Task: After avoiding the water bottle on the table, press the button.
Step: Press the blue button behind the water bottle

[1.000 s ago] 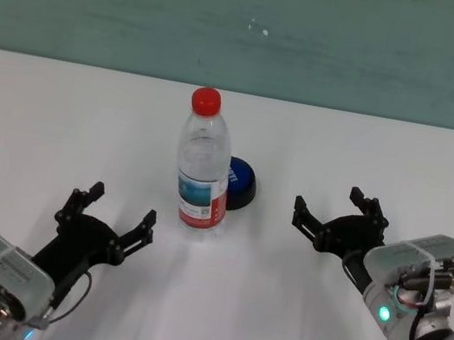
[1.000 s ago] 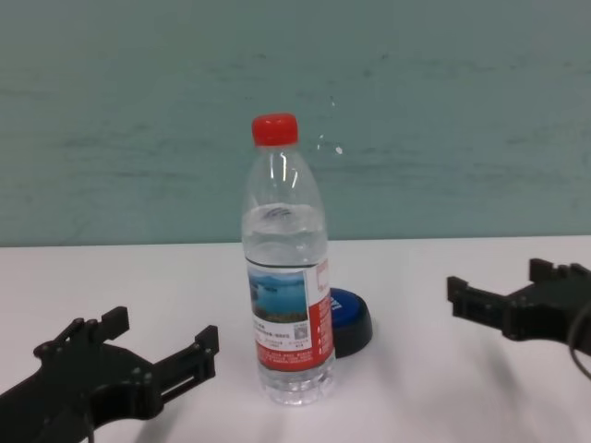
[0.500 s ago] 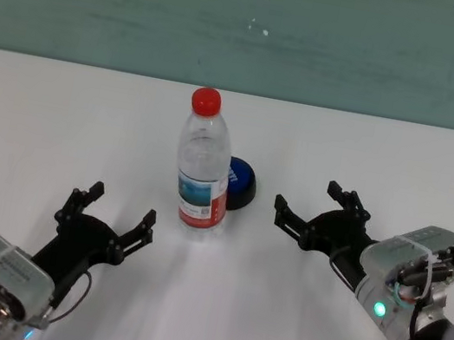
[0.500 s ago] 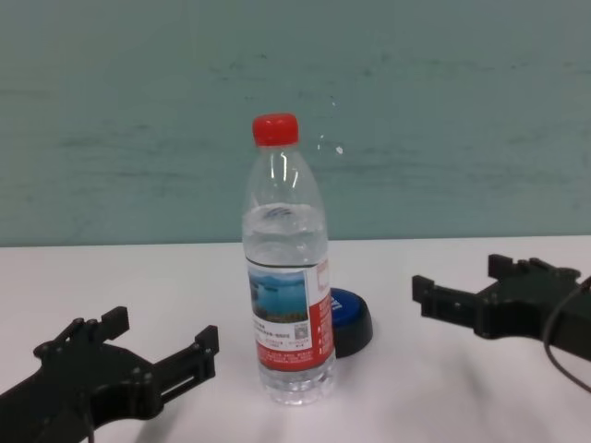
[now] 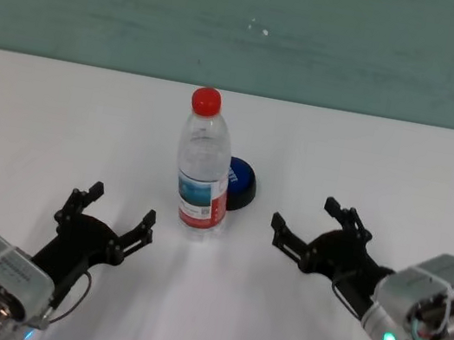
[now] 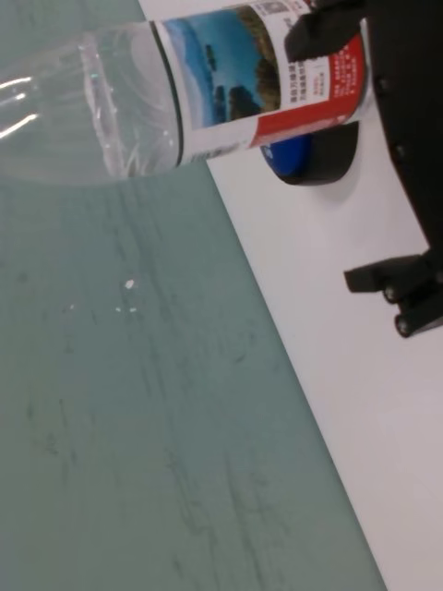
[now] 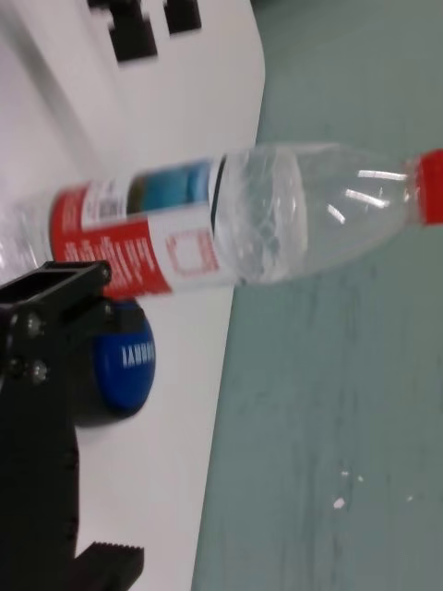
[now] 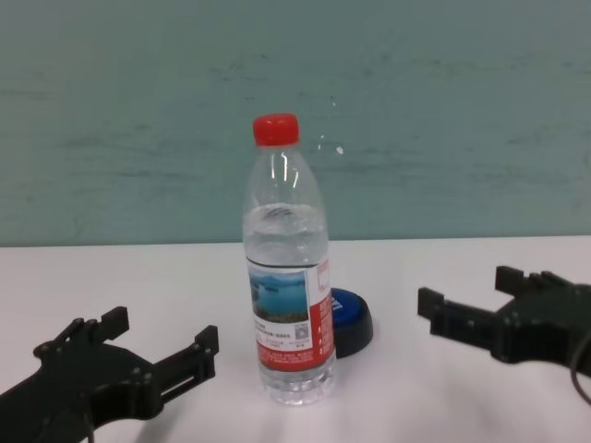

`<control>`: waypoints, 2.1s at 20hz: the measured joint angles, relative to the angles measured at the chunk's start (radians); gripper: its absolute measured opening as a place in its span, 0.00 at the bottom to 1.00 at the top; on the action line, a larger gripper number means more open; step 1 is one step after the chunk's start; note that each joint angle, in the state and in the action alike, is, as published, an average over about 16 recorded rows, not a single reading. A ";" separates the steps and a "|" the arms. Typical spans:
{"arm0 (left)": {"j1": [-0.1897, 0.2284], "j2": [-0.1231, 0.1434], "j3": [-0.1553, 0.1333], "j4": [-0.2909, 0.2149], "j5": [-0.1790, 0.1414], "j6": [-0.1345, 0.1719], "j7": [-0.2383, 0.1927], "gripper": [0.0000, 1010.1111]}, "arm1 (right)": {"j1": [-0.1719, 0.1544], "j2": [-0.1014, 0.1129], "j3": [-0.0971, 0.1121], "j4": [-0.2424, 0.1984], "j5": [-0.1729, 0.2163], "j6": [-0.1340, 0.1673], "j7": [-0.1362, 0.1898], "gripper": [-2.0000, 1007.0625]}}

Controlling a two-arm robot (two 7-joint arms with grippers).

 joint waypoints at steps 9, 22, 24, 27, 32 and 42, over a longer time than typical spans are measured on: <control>0.000 0.000 0.000 0.000 0.000 0.000 0.000 0.99 | -0.051 0.027 -0.013 -0.056 0.018 0.008 -0.012 1.00; 0.000 0.000 0.000 0.000 0.000 0.000 0.000 0.99 | -0.046 0.032 -0.020 -0.051 0.020 0.009 -0.024 1.00; 0.000 0.000 0.000 0.000 0.000 0.000 0.000 0.99 | -0.045 0.032 -0.020 -0.051 0.019 0.008 -0.025 1.00; 0.000 0.000 0.000 0.000 0.000 0.000 0.000 0.99 | -0.045 0.032 -0.019 -0.050 0.020 0.008 -0.024 1.00; 0.000 0.000 0.000 0.000 0.000 0.000 0.000 0.99 | -0.042 0.034 -0.019 -0.046 0.027 0.005 -0.016 1.00; 0.000 0.000 0.000 0.000 0.000 0.000 0.000 0.99 | -0.021 0.072 -0.013 -0.042 0.075 0.010 0.029 1.00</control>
